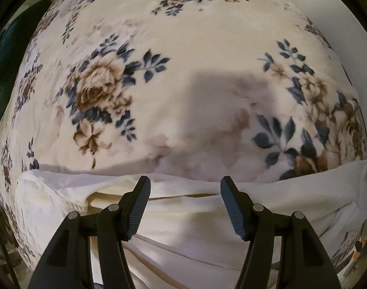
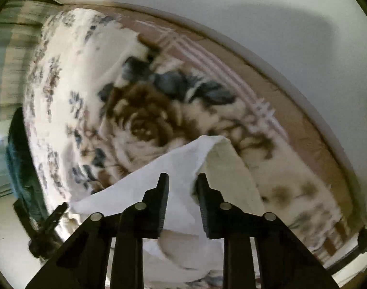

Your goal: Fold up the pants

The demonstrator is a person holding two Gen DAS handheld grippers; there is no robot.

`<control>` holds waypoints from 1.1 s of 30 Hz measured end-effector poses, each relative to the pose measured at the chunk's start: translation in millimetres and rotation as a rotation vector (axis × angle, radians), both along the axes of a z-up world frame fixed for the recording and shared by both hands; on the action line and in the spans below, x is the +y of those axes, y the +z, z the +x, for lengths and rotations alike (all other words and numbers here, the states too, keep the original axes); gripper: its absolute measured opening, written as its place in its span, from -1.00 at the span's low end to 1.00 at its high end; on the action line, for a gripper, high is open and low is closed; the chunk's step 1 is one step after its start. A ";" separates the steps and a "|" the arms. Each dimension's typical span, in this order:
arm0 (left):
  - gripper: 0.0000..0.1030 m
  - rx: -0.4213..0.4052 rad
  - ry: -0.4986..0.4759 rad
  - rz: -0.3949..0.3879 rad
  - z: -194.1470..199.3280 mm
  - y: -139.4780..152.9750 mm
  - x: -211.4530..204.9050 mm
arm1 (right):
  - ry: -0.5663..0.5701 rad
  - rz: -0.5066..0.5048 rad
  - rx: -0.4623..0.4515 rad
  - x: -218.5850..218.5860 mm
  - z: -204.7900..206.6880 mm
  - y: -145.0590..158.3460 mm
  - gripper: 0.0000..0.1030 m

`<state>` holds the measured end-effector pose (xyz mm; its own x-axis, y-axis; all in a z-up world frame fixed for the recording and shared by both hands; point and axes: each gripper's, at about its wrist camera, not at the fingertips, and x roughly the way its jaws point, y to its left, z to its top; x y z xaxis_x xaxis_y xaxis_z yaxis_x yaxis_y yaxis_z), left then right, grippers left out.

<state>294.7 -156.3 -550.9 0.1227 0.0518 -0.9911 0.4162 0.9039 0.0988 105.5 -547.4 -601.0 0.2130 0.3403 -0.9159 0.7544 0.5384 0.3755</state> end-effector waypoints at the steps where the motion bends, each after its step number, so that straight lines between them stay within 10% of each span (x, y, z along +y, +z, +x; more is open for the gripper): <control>1: 0.14 0.003 0.005 0.002 0.6 -0.6 1.4 | 0.010 -0.014 0.036 -1.8 1.3 -8.2 -0.49; 4: 0.14 0.004 0.009 0.009 1.5 -1.1 4.5 | 0.003 -0.072 0.145 -11.9 -3.5 -31.9 -0.48; 10: 0.14 0.005 0.016 0.000 1.1 1.7 8.0 | -0.075 -0.002 0.087 -23.1 -0.3 -41.9 -0.53; 11: 0.14 0.002 0.019 -0.004 1.0 2.8 9.4 | -0.056 -0.030 0.049 -20.8 3.2 -27.1 -0.88; 15: 0.14 -0.028 0.071 -0.049 3.3 21.5 28.1 | -0.058 -0.150 -0.358 0.4 -6.6 113.0 -0.93; 18: 0.14 -0.047 0.114 -0.069 3.2 34.1 43.2 | -0.026 -0.256 -0.471 14.4 -40.8 173.9 -0.93; 24: 0.14 -0.016 0.134 -0.060 -2.6 29.0 52.0 | -0.132 -0.101 -0.127 13.0 -96.1 66.1 -0.93; 33: 0.14 -0.017 0.101 -0.054 -3.5 22.2 43.2 | -0.148 -0.054 -0.169 -14.3 -45.5 21.8 -0.90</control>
